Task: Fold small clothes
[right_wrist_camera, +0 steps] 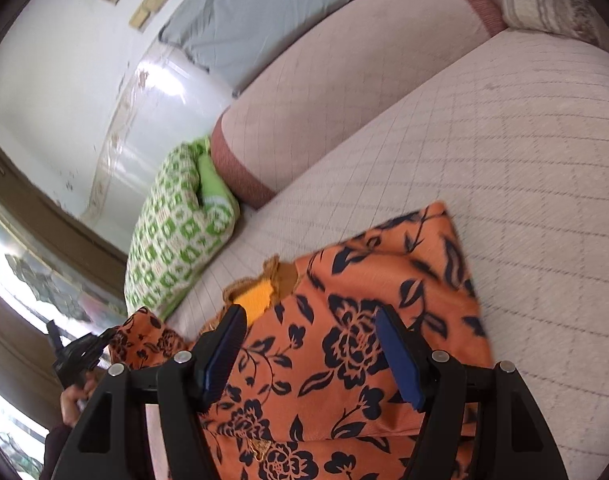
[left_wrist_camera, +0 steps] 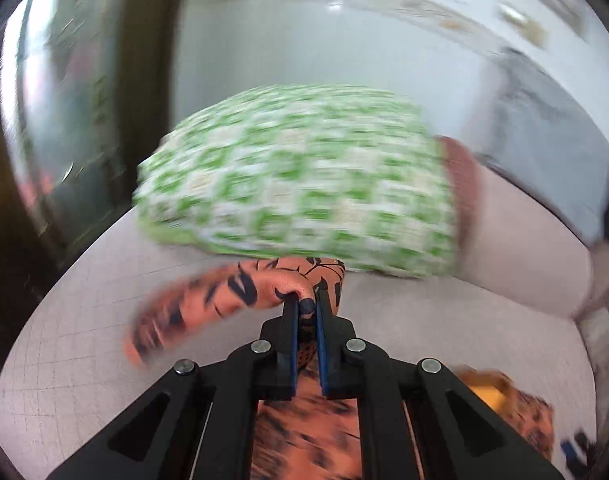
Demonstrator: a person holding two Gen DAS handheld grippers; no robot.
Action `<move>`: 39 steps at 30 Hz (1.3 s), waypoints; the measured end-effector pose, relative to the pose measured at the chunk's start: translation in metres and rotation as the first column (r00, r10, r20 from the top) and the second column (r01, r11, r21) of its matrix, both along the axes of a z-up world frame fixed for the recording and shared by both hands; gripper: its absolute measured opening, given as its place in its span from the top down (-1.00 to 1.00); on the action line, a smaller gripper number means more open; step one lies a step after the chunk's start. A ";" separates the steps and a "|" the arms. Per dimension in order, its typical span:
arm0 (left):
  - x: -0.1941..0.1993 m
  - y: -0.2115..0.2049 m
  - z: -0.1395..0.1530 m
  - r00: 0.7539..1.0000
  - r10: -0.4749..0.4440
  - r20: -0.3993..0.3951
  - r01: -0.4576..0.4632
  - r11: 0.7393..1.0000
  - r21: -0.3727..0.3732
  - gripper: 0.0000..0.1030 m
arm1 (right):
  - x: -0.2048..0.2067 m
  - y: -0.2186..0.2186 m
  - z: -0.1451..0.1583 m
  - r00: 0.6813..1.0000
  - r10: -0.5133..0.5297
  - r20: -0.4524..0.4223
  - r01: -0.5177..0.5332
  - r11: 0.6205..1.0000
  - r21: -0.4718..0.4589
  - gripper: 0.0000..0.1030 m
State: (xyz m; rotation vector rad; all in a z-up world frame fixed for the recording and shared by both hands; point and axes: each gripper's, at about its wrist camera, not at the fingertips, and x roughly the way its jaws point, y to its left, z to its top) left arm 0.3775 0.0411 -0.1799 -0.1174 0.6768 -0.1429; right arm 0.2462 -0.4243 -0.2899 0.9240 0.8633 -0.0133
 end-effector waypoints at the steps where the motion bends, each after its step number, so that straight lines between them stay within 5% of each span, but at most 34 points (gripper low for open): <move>1: -0.013 -0.018 0.007 0.999 -0.042 0.013 0.042 0.999 0.006 0.86 | -0.002 -0.005 0.002 1.000 -0.014 0.004 0.014 1.000 0.002 -0.37; 8: -0.104 -0.174 -0.001 0.949 -0.307 0.065 0.304 0.951 0.045 0.86 | -0.023 -0.046 0.009 0.992 -0.124 0.021 0.123 0.992 0.037 -0.37; 11: -0.151 -0.245 -0.039 0.904 -0.426 0.021 0.419 0.895 0.154 0.80 | -0.030 -0.062 0.009 0.985 -0.170 0.029 0.168 0.984 0.054 -0.37; 13: -0.181 -0.280 -0.073 0.880 -0.474 -0.035 0.465 0.843 0.270 0.31 | -0.033 -0.071 0.008 0.983 -0.183 0.029 0.180 0.980 0.083 -0.37; 14: -0.191 -0.285 -0.084 0.874 -0.483 -0.049 0.474 0.828 0.299 -0.09 | -0.033 -0.075 0.007 0.982 -0.186 0.025 0.183 0.979 0.091 -0.38; 15: -0.201 -0.284 -0.094 0.870 -0.489 -0.059 0.481 0.818 0.316 -0.27 | -0.034 -0.078 0.007 0.981 -0.191 0.023 0.188 0.977 0.097 -0.40; 17: -0.215 -0.272 -0.104 0.858 -0.507 -0.081 0.507 0.810 0.294 -0.27 | -0.035 -0.080 0.009 0.980 -0.199 0.026 0.196 0.976 0.100 -0.49; 19: -0.223 -0.240 -0.101 0.861 -0.506 -0.048 0.503 0.834 0.228 -0.28 | -0.036 -0.079 0.014 0.982 -0.186 0.038 0.182 0.980 0.080 -0.49; 21: -0.217 -0.203 -0.095 0.894 -0.447 0.017 0.439 0.885 0.153 -0.46 | -0.035 -0.073 0.018 0.987 -0.155 0.042 0.154 0.987 0.039 -0.49; 23: -0.204 -0.164 -0.088 0.952 -0.303 0.052 0.298 0.950 0.088 -0.58 | -0.031 -0.064 0.020 0.992 -0.119 0.042 0.118 0.993 0.015 -0.49; 26: -0.169 -0.112 -0.092 0.996 -0.090 0.015 0.090 0.995 0.039 -0.58 | -0.022 -0.036 0.026 0.998 -0.037 0.049 0.036 0.999 0.002 -0.49; 30: -0.133 -0.073 -0.119 0.981 0.120 -0.154 -0.109 0.991 0.078 -0.57 | -0.007 0.029 0.048 0.988 0.143 0.066 -0.129 0.975 -0.179 -0.49; 35: -0.110 -0.078 -0.153 0.946 0.138 -0.293 -0.080 0.976 0.201 -0.57 | 0.015 0.104 0.047 0.947 0.320 -0.032 -0.311 0.883 -0.351 -0.49; 39: -0.103 -0.074 -0.156 0.934 0.131 -0.334 -0.074 0.981 0.177 -0.58 | 0.038 0.149 0.029 0.900 0.411 -0.143 -0.431 0.793 -0.432 -0.49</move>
